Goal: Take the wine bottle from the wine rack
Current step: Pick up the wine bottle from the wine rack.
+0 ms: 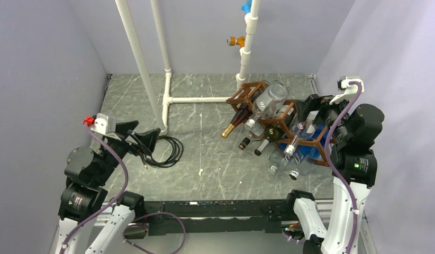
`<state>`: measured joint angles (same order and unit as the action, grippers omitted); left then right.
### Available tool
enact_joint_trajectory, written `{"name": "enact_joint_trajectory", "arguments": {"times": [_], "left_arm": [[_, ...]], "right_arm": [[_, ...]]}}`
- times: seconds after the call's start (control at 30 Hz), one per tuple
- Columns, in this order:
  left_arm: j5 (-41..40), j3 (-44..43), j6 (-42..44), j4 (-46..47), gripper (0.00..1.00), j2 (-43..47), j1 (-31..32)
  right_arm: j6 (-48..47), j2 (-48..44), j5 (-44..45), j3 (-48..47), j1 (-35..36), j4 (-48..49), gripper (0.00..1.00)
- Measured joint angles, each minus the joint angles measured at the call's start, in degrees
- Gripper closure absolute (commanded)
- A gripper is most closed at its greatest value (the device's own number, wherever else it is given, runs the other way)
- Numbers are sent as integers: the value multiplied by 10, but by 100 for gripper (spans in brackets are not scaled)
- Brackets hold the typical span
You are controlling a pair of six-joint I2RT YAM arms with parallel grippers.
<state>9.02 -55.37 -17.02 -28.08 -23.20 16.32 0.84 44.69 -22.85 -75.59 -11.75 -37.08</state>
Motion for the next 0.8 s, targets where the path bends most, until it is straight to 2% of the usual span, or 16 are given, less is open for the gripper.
{"name": "enact_joint_trajectory", "arguments": {"times": [0.4, 0.63, 0.8], "left_arm": [[72, 28, -51, 8, 1, -10, 0], [103, 39, -54, 5, 1, -40, 0], [121, 60, -53, 5, 1, -44, 0]], "right_arm": [[-7, -2, -19, 3, -5, -11, 0], [-148, 4, -206, 14, -22, -68, 0], [-241, 15, -296, 14, -37, -132, 0]]}}
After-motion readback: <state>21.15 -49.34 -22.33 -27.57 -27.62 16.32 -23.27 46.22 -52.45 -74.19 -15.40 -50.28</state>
